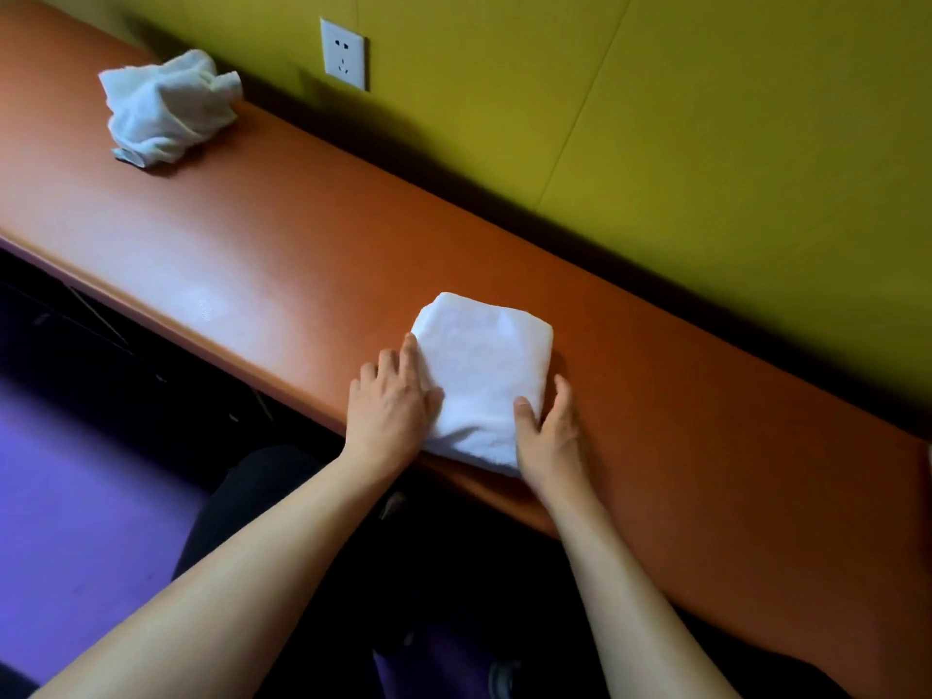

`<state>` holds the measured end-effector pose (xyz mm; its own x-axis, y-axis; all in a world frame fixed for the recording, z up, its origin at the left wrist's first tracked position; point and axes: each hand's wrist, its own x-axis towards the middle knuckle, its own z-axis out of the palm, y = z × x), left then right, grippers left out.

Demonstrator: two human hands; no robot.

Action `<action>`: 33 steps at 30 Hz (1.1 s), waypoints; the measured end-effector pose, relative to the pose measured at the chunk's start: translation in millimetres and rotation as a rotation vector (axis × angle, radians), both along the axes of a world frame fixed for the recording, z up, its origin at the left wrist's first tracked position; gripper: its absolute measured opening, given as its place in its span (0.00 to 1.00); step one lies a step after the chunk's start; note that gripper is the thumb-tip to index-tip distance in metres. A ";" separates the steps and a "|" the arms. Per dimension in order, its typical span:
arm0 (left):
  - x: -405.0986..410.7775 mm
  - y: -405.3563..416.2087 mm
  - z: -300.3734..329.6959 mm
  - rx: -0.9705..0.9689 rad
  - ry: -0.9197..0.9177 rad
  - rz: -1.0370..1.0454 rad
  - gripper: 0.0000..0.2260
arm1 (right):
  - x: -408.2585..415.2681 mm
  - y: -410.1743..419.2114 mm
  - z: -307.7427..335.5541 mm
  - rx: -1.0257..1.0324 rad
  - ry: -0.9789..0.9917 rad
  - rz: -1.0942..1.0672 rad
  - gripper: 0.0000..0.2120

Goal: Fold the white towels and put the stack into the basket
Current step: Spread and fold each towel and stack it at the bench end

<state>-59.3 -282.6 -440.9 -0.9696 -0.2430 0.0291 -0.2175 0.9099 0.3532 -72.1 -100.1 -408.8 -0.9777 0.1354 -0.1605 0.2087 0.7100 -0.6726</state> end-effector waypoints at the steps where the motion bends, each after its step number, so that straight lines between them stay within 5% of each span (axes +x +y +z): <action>1: 0.7 2.2 0.7 -0.015 -0.016 0.030 0.30 | 0.6 -1.5 -1.8 -0.064 -0.034 -0.003 0.28; 7: 17.3 16.4 3.9 0.211 -0.108 0.169 0.18 | 4.2 2.7 -2.4 -0.257 -0.133 -0.155 0.26; 12: 39.1 49.6 12.8 0.556 -0.235 0.324 0.21 | 15.1 29.6 0.4 -0.274 -0.143 -0.214 0.23; 18: 65.8 87.3 12.5 0.951 -0.181 0.434 0.25 | 39.1 95.7 6.2 -0.409 -0.286 -0.273 0.15; 25: 57.3 146.8 53.8 1.023 -0.135 0.277 0.27 | 57.8 152.2 20.0 -0.518 -0.260 -0.343 0.24; 33: 52.3 245.3 96.3 1.089 -0.079 -0.051 0.24 | 77.3 256.7 63.4 -0.626 -0.104 -0.458 0.19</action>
<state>-7.0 -37.2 -344.6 -0.9689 -0.0603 -0.2401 -0.2460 0.1267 0.9610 5.2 156.6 -345.4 -0.8222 0.3754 -0.4279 0.4731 0.0326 -0.8804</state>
